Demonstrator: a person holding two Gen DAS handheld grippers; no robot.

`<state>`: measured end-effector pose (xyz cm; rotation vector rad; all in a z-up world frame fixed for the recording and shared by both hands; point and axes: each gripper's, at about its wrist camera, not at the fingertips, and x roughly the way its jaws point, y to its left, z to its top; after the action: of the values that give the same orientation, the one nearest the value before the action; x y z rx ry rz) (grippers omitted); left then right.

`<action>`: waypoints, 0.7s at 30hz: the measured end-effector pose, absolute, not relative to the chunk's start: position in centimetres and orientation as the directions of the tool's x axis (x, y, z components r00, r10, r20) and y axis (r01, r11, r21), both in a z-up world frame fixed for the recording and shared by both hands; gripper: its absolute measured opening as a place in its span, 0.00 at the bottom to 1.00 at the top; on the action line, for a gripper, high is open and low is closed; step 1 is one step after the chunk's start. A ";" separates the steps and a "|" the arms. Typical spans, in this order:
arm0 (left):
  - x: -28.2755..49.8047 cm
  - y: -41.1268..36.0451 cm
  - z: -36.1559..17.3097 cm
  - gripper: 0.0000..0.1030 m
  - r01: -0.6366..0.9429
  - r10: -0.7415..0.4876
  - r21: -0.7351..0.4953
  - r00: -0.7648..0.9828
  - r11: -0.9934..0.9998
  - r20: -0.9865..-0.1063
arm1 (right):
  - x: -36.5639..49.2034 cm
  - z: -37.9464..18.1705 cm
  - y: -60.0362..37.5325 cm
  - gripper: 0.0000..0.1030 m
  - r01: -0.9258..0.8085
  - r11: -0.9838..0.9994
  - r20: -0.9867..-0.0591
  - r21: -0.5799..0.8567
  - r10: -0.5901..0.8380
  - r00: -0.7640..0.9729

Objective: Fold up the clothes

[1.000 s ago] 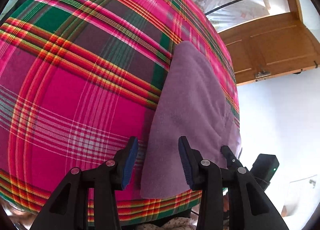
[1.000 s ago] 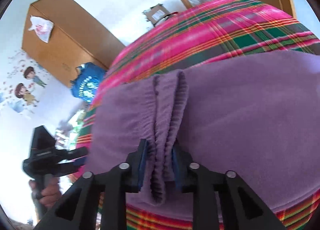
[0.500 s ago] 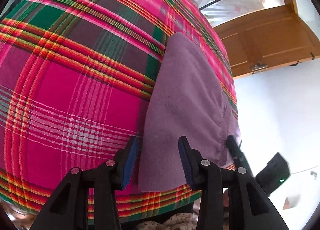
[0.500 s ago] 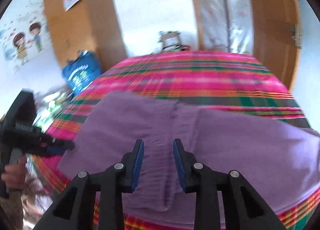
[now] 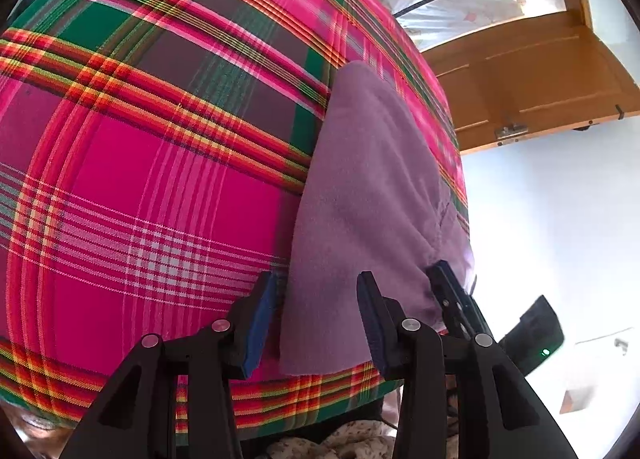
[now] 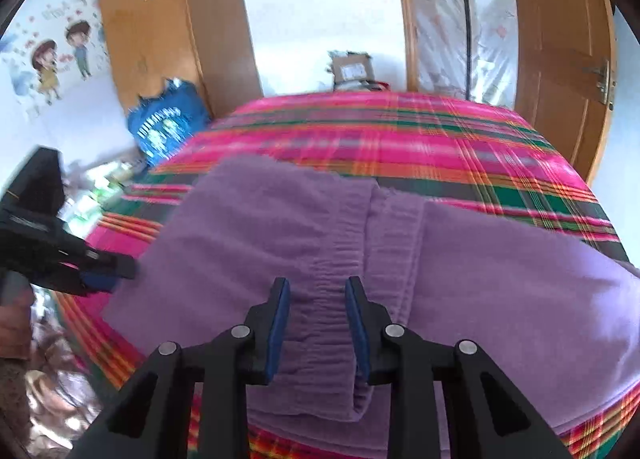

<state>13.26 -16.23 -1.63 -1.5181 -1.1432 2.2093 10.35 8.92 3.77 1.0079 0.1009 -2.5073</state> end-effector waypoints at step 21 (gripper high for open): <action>11.0 -16.4 -2.3 0.42 0.228 0.655 -0.751 -0.377 -0.620 -0.655 | 19.4 4.1 -0.7 0.47 0.796 -0.605 -0.651 0.032 -0.617 -0.443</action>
<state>11.05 -16.40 -2.33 -1.5474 -1.1796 2.0746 19.44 -0.69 4.07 0.7960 0.3524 -2.0978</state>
